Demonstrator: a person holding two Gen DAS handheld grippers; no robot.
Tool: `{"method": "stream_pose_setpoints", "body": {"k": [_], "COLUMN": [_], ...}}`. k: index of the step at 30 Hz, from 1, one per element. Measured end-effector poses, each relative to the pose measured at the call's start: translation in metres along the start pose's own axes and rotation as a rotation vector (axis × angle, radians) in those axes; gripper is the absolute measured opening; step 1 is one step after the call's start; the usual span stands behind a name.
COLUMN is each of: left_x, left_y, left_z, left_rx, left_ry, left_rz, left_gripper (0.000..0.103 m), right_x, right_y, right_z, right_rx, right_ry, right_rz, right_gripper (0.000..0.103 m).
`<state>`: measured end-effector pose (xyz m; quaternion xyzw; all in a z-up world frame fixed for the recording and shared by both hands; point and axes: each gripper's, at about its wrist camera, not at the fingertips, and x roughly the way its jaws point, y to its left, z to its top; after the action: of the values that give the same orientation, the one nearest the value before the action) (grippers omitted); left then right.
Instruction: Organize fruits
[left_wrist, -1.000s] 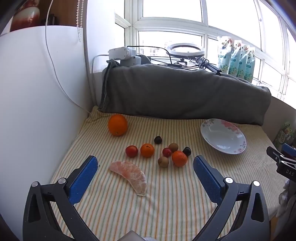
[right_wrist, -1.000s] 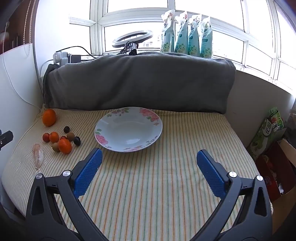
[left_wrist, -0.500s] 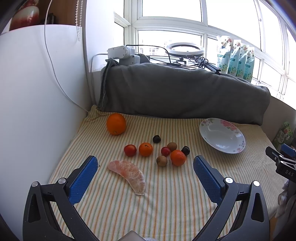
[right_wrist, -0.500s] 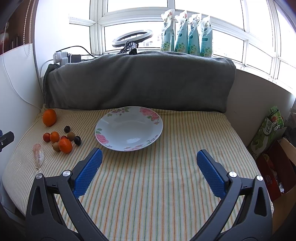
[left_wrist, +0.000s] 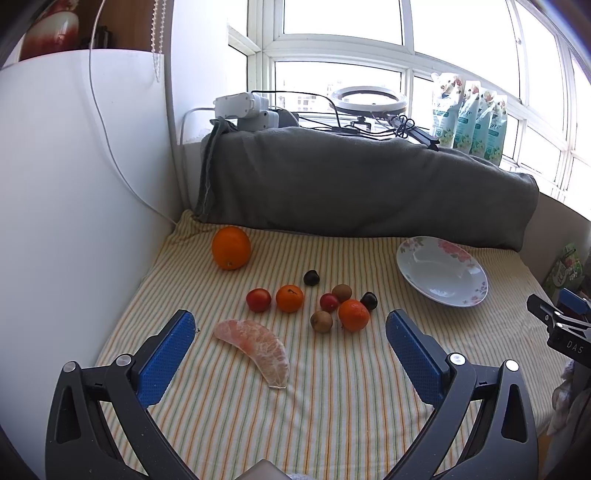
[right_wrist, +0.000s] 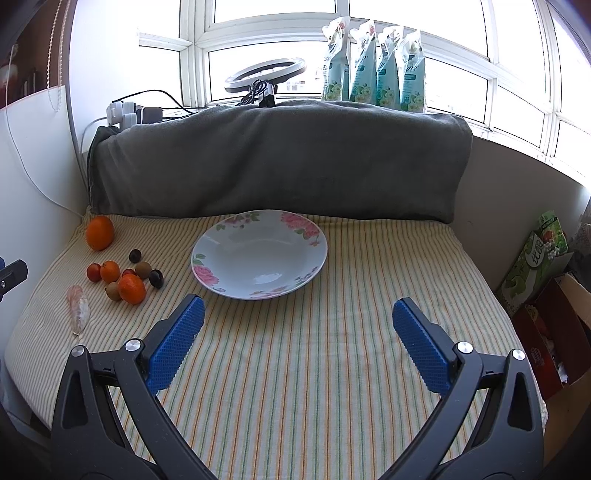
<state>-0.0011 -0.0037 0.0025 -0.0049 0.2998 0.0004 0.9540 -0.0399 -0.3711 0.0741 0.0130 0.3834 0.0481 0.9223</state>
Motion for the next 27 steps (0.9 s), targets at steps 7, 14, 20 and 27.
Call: {"method": "stream_pose_setpoints", "body": {"k": [7,14,20,27], "left_x": [-0.0003,-0.0005,-0.0006,-0.0010], "left_y": [-0.0010,-0.0019,-0.0021,-0.0025], "left_z": [-0.0005,-0.0010,-0.0013,-0.0018], "left_rx": [0.001,0.000,0.000,0.000], "left_ry": [-0.002,-0.003,-0.002,-0.003], "left_rz": [-0.005,-0.006,-0.005,-0.006], "left_gripper": [0.102,0.102,0.102,0.102], "right_x": [0.0004,0.0006,0.0018,0.0031], "right_y": [0.0000,0.0007,-0.0006,-0.0002], "right_z": [-0.0005,-0.0011,-0.0005,-0.0012], "right_rx": [-0.001,0.000,0.001,0.001], "right_ry": [0.001,0.002,0.004,0.005], "right_rz": [0.000,0.000,0.001,0.002], "right_gripper": [0.103,0.103,0.103,0.103]}}
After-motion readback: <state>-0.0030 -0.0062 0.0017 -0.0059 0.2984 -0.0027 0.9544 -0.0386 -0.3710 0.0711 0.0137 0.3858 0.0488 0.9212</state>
